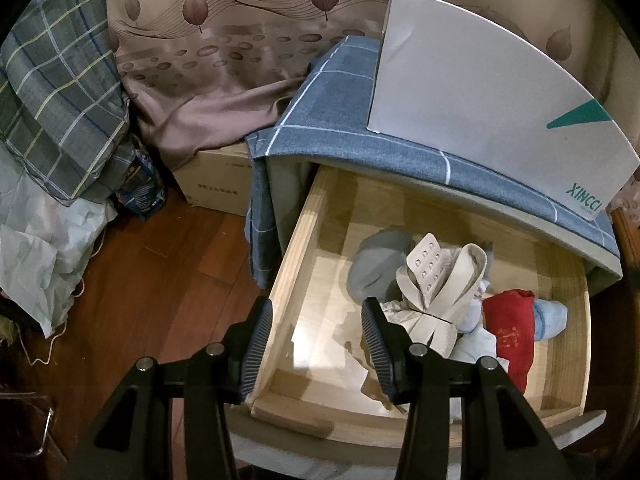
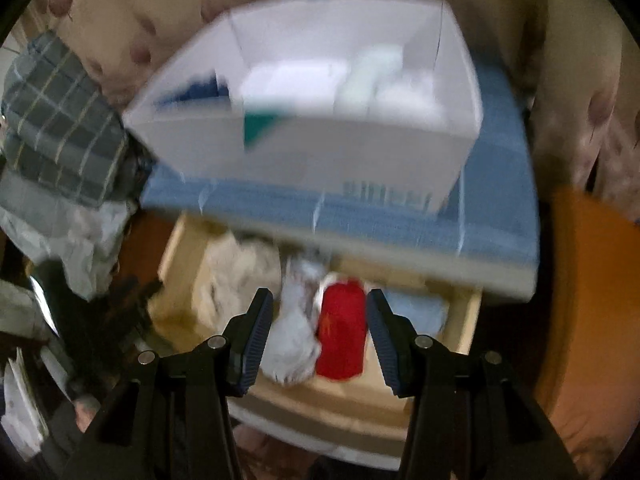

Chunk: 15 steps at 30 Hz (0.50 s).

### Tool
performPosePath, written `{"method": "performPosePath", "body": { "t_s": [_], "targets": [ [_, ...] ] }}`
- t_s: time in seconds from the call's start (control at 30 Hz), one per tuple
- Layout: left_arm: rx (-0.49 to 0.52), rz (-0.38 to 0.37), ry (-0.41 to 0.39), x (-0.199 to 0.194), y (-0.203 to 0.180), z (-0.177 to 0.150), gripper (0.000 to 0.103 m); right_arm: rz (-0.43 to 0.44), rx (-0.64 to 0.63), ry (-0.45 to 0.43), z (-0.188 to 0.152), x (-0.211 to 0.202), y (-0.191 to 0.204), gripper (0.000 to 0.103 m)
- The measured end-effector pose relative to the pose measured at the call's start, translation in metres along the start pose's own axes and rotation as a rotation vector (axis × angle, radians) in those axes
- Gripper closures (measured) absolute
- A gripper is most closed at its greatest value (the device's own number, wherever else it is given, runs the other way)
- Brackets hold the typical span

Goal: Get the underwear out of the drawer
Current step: 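Move the right tool into the drawer and grasp the red rolled item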

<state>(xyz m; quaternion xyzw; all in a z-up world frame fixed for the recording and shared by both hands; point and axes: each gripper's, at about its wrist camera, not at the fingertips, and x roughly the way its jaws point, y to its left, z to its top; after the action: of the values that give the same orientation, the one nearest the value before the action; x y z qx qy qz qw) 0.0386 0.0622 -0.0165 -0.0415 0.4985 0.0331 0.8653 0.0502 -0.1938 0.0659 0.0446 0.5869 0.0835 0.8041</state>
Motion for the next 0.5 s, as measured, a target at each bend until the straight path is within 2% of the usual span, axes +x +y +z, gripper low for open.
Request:
{"method": "performPosePath", "body": {
  "t_s": [0.27, 0.5],
  "targets": [
    [-0.004, -0.003, 0.004, 0.001, 0.000, 0.001, 0.056, -0.009, 0.043, 0.174, -0.036, 0.087, -0.010, 0.057],
    [-0.002, -0.007, 0.008, 0.002, 0.002, 0.001, 0.056, -0.035, 0.061, 0.200, -0.033, 0.131, -0.014, 0.057]
  ]
}}
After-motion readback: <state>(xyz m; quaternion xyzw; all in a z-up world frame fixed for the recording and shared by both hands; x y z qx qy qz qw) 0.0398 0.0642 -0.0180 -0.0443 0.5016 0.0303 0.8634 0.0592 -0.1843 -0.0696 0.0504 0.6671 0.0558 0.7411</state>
